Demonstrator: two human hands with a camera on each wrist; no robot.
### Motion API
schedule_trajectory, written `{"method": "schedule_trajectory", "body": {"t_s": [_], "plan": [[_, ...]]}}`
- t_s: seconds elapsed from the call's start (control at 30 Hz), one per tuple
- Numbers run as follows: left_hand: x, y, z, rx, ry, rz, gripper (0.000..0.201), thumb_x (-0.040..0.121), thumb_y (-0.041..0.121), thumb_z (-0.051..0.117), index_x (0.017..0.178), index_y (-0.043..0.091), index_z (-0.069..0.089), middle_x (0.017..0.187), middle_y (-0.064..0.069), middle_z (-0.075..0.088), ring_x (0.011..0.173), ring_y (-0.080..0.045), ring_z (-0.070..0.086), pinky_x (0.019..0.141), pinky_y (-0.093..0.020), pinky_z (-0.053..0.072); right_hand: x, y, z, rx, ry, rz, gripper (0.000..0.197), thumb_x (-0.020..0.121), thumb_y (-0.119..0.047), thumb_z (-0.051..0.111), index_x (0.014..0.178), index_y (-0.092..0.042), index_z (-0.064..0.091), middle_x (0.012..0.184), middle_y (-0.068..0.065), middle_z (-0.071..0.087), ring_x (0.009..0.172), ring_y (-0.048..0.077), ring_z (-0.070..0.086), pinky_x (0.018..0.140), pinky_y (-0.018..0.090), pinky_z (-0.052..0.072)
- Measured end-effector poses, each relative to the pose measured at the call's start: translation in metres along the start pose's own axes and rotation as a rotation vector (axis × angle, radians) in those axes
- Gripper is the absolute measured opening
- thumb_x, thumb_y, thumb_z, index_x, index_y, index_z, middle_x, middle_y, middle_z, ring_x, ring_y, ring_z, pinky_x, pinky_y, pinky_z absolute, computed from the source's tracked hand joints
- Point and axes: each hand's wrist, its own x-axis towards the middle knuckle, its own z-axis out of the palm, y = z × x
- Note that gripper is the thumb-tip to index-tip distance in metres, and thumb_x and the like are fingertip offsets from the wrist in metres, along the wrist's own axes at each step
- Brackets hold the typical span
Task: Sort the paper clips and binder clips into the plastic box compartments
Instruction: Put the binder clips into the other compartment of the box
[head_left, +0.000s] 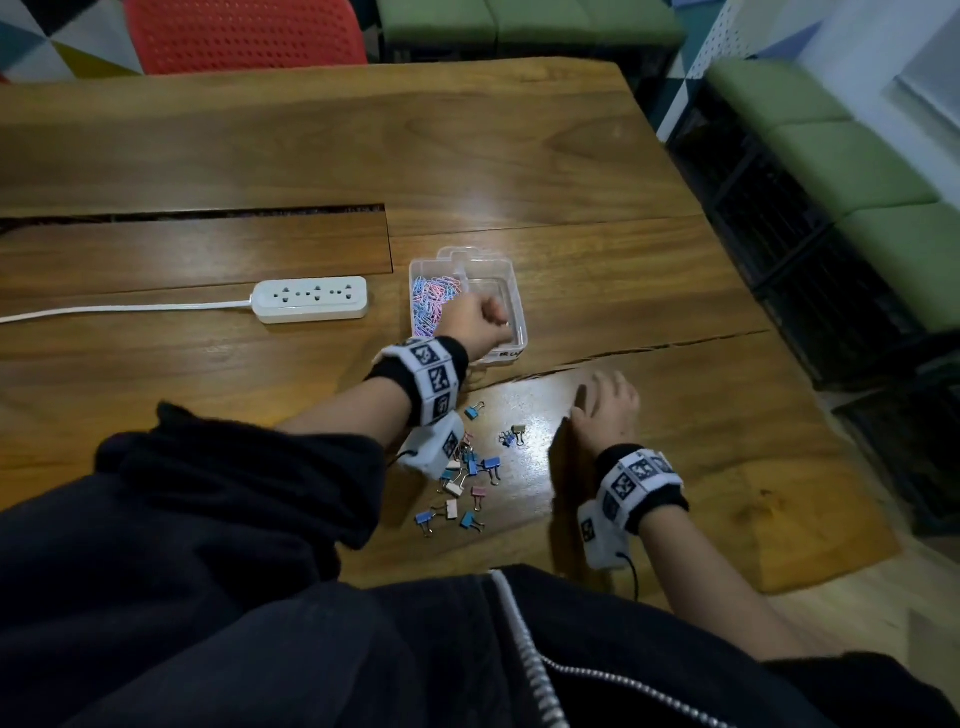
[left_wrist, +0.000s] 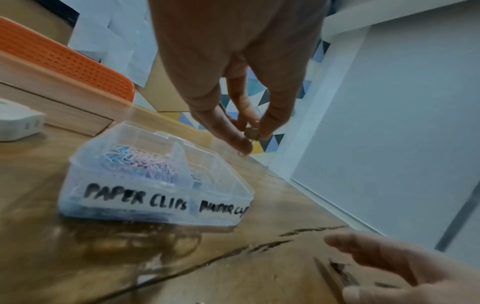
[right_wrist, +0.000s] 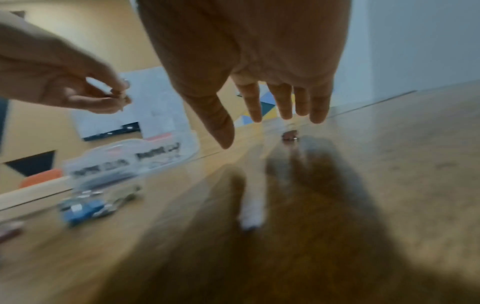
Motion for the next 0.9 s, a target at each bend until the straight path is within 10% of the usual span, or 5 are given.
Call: {"method": "schedule_trajectory", "body": {"t_s": [0.2, 0.3, 0.47, 0.67, 0.9], "plan": [[0.003, -0.001, 0.007, 0.260, -0.006, 0.080, 0.026, 0.085, -0.003, 0.053, 0.109, 0.005, 0.060, 0.123, -0.011, 0.055, 0.109, -0.024, 0.056, 0.091, -0.031, 0.050, -0.004, -0.007, 0.008, 0.082, -0.180, -0.132, 0.046, 0.084, -0.012, 0.058, 0.129, -0.011, 0.045, 0.133, 0.007, 0.048, 0.127, 0.023, 0.042, 0.110, 0.032, 0.032], [-0.019, -0.024, 0.005, 0.490, -0.298, 0.183, 0.027, 0.086, 0.004, 0.055, 0.113, 0.009, 0.059, 0.122, -0.008, 0.055, 0.113, -0.023, 0.054, 0.088, -0.021, 0.043, -0.025, -0.018, 0.021, 0.020, -0.265, -0.262, 0.049, 0.083, -0.020, 0.062, 0.129, -0.015, 0.046, 0.135, 0.003, 0.044, 0.128, 0.018, 0.037, 0.105, 0.022, 0.025], [-0.044, -0.065, 0.007, 1.016, -0.568, 0.203, 0.048, 0.091, 0.027, 0.050, 0.137, 0.021, 0.040, 0.148, -0.006, 0.030, 0.133, -0.027, 0.029, 0.108, -0.042, 0.035, -0.043, -0.029, 0.035, -0.131, -0.282, -0.391, 0.044, 0.086, -0.020, 0.058, 0.129, -0.020, 0.047, 0.135, 0.007, 0.040, 0.124, 0.022, 0.033, 0.106, 0.030, 0.032], [-0.069, -0.085, 0.016, 1.042, -0.461, 0.302, 0.033, 0.093, 0.011, 0.047, 0.126, 0.011, 0.051, 0.131, -0.010, 0.043, 0.119, -0.026, 0.042, 0.098, -0.036, 0.044, -0.047, -0.042, 0.037, -0.091, -0.337, -0.329, 0.028, 0.087, -0.011, 0.054, 0.115, -0.012, 0.059, 0.116, 0.011, 0.048, 0.111, 0.026, 0.046, 0.096, 0.030, 0.041], [-0.072, -0.084, 0.016, 0.804, -0.424, 0.095, 0.023, 0.085, 0.008, 0.056, 0.108, 0.006, 0.060, 0.117, -0.011, 0.045, 0.105, -0.029, 0.053, 0.087, -0.033, 0.045, -0.046, -0.046, 0.033, 0.007, -0.355, -0.211, 0.014, 0.083, -0.008, 0.061, 0.095, -0.006, 0.067, 0.109, 0.013, 0.059, 0.101, 0.023, 0.058, 0.078, 0.022, 0.044]]}}
